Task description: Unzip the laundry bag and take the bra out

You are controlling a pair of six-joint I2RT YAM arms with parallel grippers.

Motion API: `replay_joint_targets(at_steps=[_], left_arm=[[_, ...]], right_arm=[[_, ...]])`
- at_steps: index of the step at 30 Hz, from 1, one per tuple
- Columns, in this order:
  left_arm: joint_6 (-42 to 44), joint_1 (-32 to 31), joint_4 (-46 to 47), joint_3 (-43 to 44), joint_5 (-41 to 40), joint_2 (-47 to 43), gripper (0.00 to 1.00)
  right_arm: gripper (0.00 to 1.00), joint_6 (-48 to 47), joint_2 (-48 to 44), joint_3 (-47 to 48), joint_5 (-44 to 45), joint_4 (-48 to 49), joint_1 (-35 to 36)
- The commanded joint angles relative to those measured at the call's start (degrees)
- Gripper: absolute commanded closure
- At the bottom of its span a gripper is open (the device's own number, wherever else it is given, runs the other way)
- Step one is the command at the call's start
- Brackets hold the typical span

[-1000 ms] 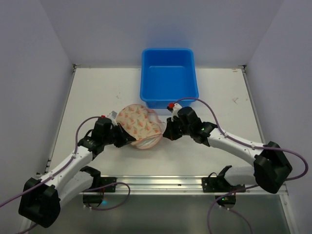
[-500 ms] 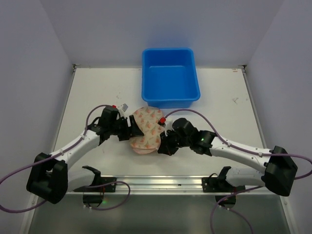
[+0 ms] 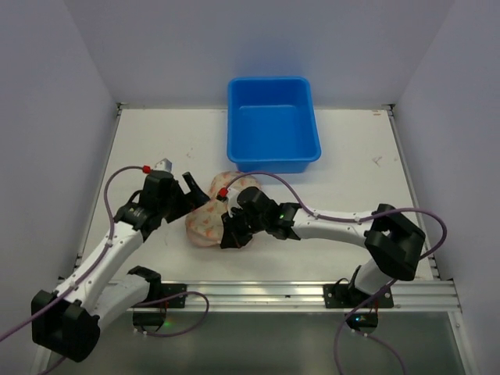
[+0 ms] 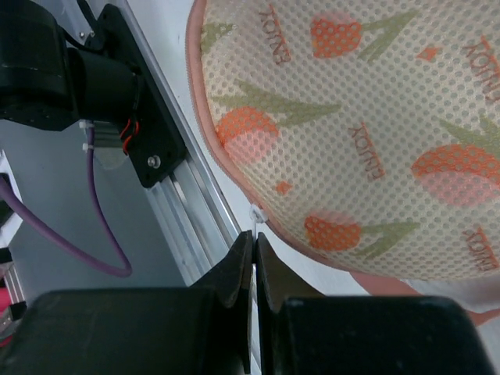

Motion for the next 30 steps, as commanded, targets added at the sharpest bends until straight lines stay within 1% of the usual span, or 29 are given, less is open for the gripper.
replay_joint_targets(at_steps=[1,2,5,7,10,11,13,14,15,20,24,25,26,27,29,30], left_arm=[[-3.2,0.6,-10.2,1.4,-12.1,-6.6,0.00],[-3.5,0.7,-11.3,1.0,-14.3,-8.2,0.00],[-4.4,0.9,-14.7,0.9,-16.8,-10.0,0.00],[-5.1,0.9,-15.5,0.6,-16.1,-10.6,0.00],[-7.2,0.9,-15.3,-2.2,-11.8,-11.5,0.00],[-8.7,0.9,-14.7,-3.5,-8.4,-12.5,0.00],[-10.7,0.9,-12.5,-7.8,-5.3,-13.7,0.00],[-12.6,0.9,-11.4,-9.1,-1.9,-15.1,0.00],[-13.6,0.9,-9.9,-11.3,-0.9,-15.8,0.00],[-18.4,0.8,-6.8,-15.2,2.8,-19.1,0.00],[-20.8,0.8,-2.3,-17.8,4.8,-19.5,0.00],[-21.1,0.8,-1.7,-18.5,4.8,-19.6,0.01],[-21.7,0.8,-1.3,-18.8,4.3,-19.6,0.04],[-21.8,0.8,-0.4,-18.9,4.0,-19.5,0.14],[-21.6,0.8,0.1,-19.1,2.9,-18.7,0.28],[-21.3,0.8,0.2,-19.1,2.5,-18.3,0.49]], right_arm=[[1.00,2.4,2.2,2.6,0.4,7.1,0.1],[1.00,2.6,2.8,2.8,0.8,7.5,0.2],[1.00,2.7,5.4,3.9,1.4,8.6,0.2],[1.00,3.3,6.5,4.5,1.9,9.5,0.1],[1.00,4.2,7.3,5.2,2.9,10.4,0.1],[1.00,4.5,7.6,5.4,3.3,10.5,0.1],[1.00,5.2,8.5,6.3,4.0,11.2,0.1],[1.00,5.4,8.9,6.7,4.1,11.2,0.1],[1.00,5.6,9.3,7.5,4.1,11.3,0.1],[1.00,6.3,12.0,9.8,4.9,11.2,0.1],[1.00,6.4,13.3,11.6,4.9,11.2,0.2],[1.00,6.5,13.5,11.8,4.8,11.2,0.1],[1.00,6.6,13.5,11.8,4.6,11.1,0.2],[1.00,6.6,13.4,11.7,4.6,10.8,0.2],[1.00,6.3,12.8,11.2,5.0,10.2,0.2],[1.00,6.0,12.2,9.9,5.3,9.8,0.2]])
